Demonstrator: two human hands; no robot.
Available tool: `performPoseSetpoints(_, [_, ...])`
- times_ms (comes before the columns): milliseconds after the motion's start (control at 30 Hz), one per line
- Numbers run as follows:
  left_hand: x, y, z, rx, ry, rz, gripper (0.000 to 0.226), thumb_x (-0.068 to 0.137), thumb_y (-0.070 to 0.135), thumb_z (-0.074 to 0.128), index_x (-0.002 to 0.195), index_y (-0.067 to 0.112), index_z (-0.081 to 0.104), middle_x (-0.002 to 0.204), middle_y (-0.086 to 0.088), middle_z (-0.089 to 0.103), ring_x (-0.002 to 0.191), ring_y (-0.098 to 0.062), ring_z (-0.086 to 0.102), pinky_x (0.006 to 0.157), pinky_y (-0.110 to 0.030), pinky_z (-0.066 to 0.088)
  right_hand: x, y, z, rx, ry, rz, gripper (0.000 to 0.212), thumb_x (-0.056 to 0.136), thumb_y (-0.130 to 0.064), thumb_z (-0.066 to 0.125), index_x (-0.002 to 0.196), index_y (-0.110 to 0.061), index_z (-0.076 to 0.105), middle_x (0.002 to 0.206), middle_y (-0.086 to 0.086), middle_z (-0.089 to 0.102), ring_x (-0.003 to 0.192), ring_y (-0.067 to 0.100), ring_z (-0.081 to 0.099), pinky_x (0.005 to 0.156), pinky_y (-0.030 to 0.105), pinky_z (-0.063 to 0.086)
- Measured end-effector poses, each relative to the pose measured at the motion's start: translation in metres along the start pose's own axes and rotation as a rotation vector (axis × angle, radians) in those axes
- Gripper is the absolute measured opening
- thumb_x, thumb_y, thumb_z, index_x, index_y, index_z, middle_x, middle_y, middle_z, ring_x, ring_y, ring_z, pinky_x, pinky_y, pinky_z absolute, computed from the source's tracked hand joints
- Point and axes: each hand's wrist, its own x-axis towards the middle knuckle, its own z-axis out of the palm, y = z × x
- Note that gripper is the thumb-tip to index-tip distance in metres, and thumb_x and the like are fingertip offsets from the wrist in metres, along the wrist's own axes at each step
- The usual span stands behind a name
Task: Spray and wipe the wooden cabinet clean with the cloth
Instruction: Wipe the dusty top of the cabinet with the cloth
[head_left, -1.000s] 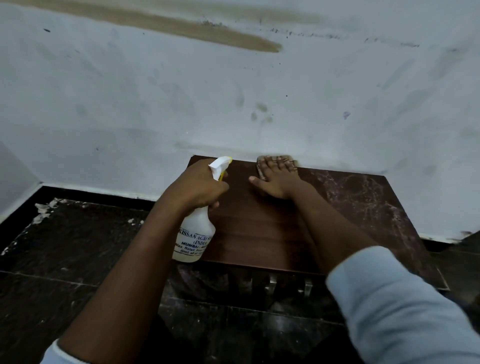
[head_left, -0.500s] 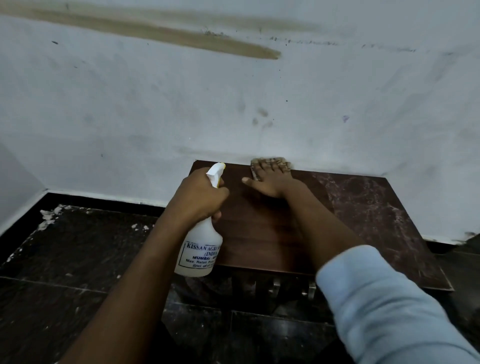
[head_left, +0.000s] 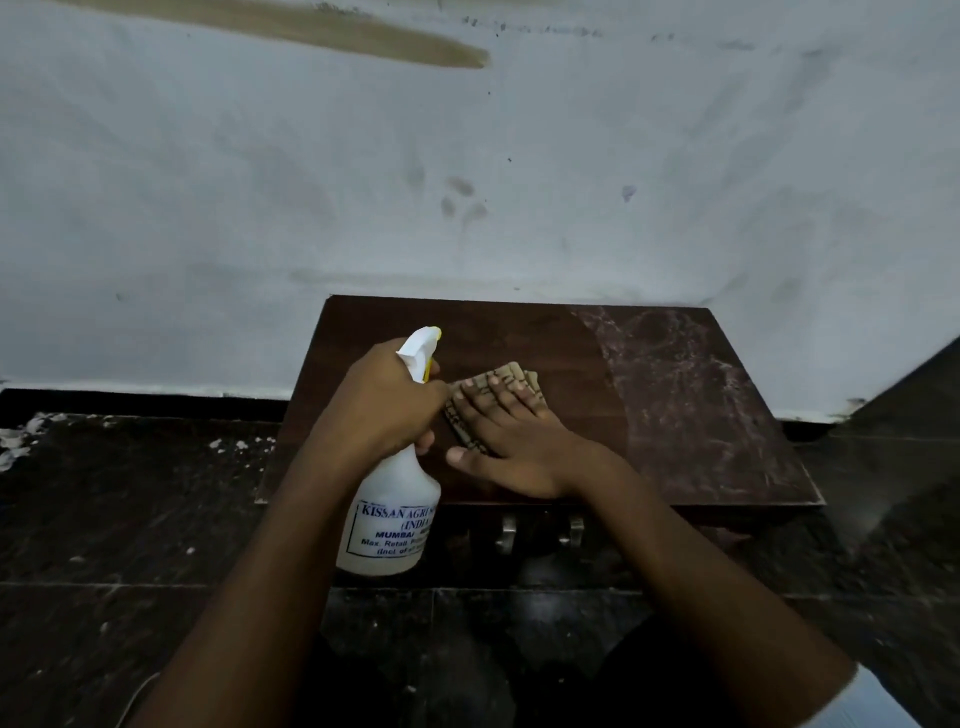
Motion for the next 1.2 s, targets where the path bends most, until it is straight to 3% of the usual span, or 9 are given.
performPoseSetpoints(167, [-0.016,0.005,0.020,-0.004,-0.043,0.025,0.010,0.088,0.017,0.063,0.097,0.022,0.063,0.059,0.001,0.066,0.042,-0.025,0.069,0.048,-0.028,0.052,-0.048,0.009,0.018,-0.098,0.070,-0.001,0.093,0.094,-0.078,0.028,0.162,-0.031,-0.015,0.166,-0.009,-0.025,0.152,0.015,-0.030,0.119,0.035,-0.024])
performPoseSetpoints(400, [-0.036,0.013,0.057,0.033,-0.162,0.059,0.008,0.090,0.019,0.065,0.096,0.022,0.062,0.054,0.001,0.064,0.040,-0.022,0.067,0.043,-0.025,0.050,-0.105,0.016,0.045,-0.109,0.260,0.100,0.070,0.107,-0.044,0.042,0.165,-0.031,0.005,0.171,-0.013,-0.003,0.158,0.011,-0.009,0.122,0.028,-0.016])
performPoseSetpoints(500, [-0.041,0.013,0.070,0.054,-0.199,0.080,0.012,0.091,0.014,0.063,0.098,0.023,0.063,0.059,0.001,0.064,0.040,-0.020,0.066,0.045,-0.022,0.049,-0.128,0.021,0.044,0.339,0.348,0.191,0.053,0.109,-0.035,0.046,0.160,-0.034,0.031,0.169,-0.014,0.019,0.156,0.002,0.001,0.129,0.036,0.003])
performPoseSetpoints(600, [-0.048,0.014,0.084,0.040,-0.257,0.104,0.016,0.091,0.012,0.062,0.099,0.025,0.064,0.064,0.003,0.066,0.039,-0.020,0.066,0.045,-0.022,0.049,-0.156,0.022,0.031,0.992,0.532,0.092,0.040,0.113,-0.018,0.040,0.151,-0.017,0.050,0.159,-0.003,0.046,0.151,0.010,0.033,0.126,0.033,0.023])
performPoseSetpoints(700, [-0.060,0.015,0.107,0.021,-0.305,0.105,0.012,0.090,0.011,0.063,0.095,0.022,0.064,0.063,-0.001,0.066,0.037,-0.017,0.063,0.040,-0.021,0.045,-0.184,0.025,0.027,1.551,0.765,0.051,0.043,0.115,-0.017,0.028,0.151,-0.006,0.047,0.156,0.011,0.049,0.148,0.027,0.042,0.122,0.045,0.031])
performPoseSetpoints(833, [-0.074,0.019,0.140,0.031,-0.380,0.121,0.009,0.087,0.010,0.061,0.096,0.010,0.062,0.068,-0.013,0.067,0.035,-0.013,0.059,0.040,-0.020,0.042,-0.223,0.040,0.035,1.853,1.070,0.118,0.048,0.113,-0.029,0.028,0.153,-0.007,0.044,0.156,0.016,0.047,0.145,0.031,0.045,0.115,0.050,0.040])
performPoseSetpoints(933, [-0.079,0.022,0.160,0.050,-0.402,0.132,0.009,0.085,0.012,0.060,0.084,0.021,0.060,0.059,0.003,0.061,0.039,-0.018,0.064,0.039,-0.021,0.042,-0.244,0.049,0.044,1.849,1.340,0.234,0.048,0.110,-0.033,0.036,0.150,-0.010,0.050,0.149,0.012,0.057,0.142,0.030,0.049,0.113,0.051,0.043])
performPoseSetpoints(1000, [-0.080,0.022,0.169,0.078,-0.394,0.135,0.008,0.082,0.013,0.059,0.082,0.021,0.059,0.062,0.003,0.062,0.050,-0.027,0.068,0.045,-0.035,0.051,-0.253,0.054,0.051,1.738,1.465,0.343,0.044,0.109,-0.034,0.041,0.144,-0.013,0.056,0.142,0.008,0.063,0.138,0.027,0.054,0.111,0.045,0.047])
performPoseSetpoints(1200, [-0.085,0.025,0.181,0.059,-0.406,0.112,0.016,0.078,0.017,0.058,0.094,0.015,0.063,0.079,-0.014,0.070,0.060,-0.035,0.068,0.061,-0.056,0.060,-0.242,0.085,0.059,1.025,1.365,0.658,0.042,0.109,-0.034,0.045,0.149,-0.021,0.053,0.147,-0.010,0.058,0.138,0.007,0.052,0.117,0.036,0.042])
